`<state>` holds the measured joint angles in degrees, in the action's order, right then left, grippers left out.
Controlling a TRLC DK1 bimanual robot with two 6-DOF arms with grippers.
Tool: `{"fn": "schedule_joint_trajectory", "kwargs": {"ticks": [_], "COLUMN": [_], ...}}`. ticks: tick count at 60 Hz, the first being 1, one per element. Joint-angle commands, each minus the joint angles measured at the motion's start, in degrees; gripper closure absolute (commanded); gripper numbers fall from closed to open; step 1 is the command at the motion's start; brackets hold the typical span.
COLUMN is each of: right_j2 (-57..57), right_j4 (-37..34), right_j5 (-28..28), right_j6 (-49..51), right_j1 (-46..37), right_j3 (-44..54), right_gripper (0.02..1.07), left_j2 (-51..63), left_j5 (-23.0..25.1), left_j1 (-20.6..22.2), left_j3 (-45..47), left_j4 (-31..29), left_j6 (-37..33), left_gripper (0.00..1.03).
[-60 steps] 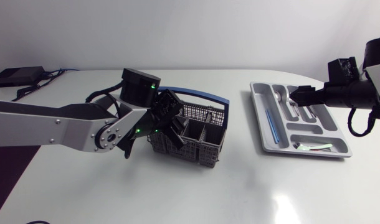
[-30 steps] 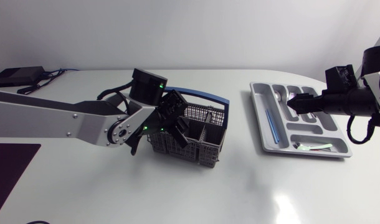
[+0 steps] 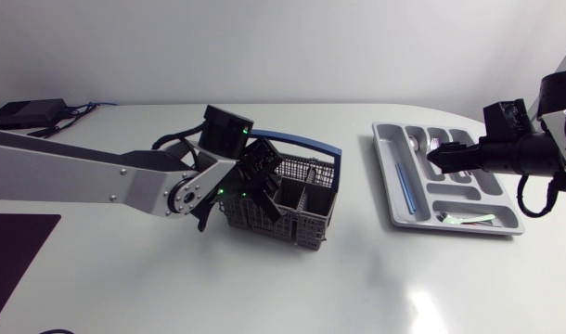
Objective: Unload the cutlery basket into the drawer organizer.
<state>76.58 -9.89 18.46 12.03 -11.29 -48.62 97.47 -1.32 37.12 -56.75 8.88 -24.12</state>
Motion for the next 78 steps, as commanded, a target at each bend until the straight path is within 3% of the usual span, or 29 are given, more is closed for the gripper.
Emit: {"fn": "schedule_joint_trajectory", "kwargs": {"ticks": [1, 18, 28, 44, 54, 62, 78], "right_j2": [-1.3, -3.5, -5.3, -10.2, -15.6, -19.6, -27.4], "right_j4": [0.1, -0.4, -1.0, -3.6, -6.4, -7.7, -14.5], "right_j5": [0.4, 0.3, 0.0, -0.2, -0.6, -1.0, -1.1], "right_j6": [0.7, 0.7, 0.7, 0.4, 0.5, 0.7, 0.4], "right_j1": [0.4, 0.5, 1.5, 4.6, 8.3, 11.2, 20.1], "right_j3": [1.9, 3.3, 4.6, 6.1, 6.5, 7.8, 7.1], "right_gripper": [0.17, 0.17, 0.17, 0.17, 0.17, 0.17, 0.17], "left_j2": [0.4, -4.5, -12.0, -25.4, -33.9, -38.3, -40.1], "left_j5": [0.4, 0.4, -0.2, -12.0, -14.3, -15.5, -13.2], "left_j1": [-0.5, 0.0, 0.8, 10.6, 12.9, 12.4, 12.0], "left_j3": [-0.6, 2.4, 7.9, 20.6, 22.1, 20.7, 8.3], "left_j4": [-0.3, 0.4, 3.9, 16.2, 16.4, 14.2, -4.8], "left_j6": [-1.3, -1.3, -2.3, -9.9, -10.1, -8.8, 3.4], "left_gripper": [1.00, 1.00, 1.00, 1.00, 1.00, 1.00, 1.00]}}
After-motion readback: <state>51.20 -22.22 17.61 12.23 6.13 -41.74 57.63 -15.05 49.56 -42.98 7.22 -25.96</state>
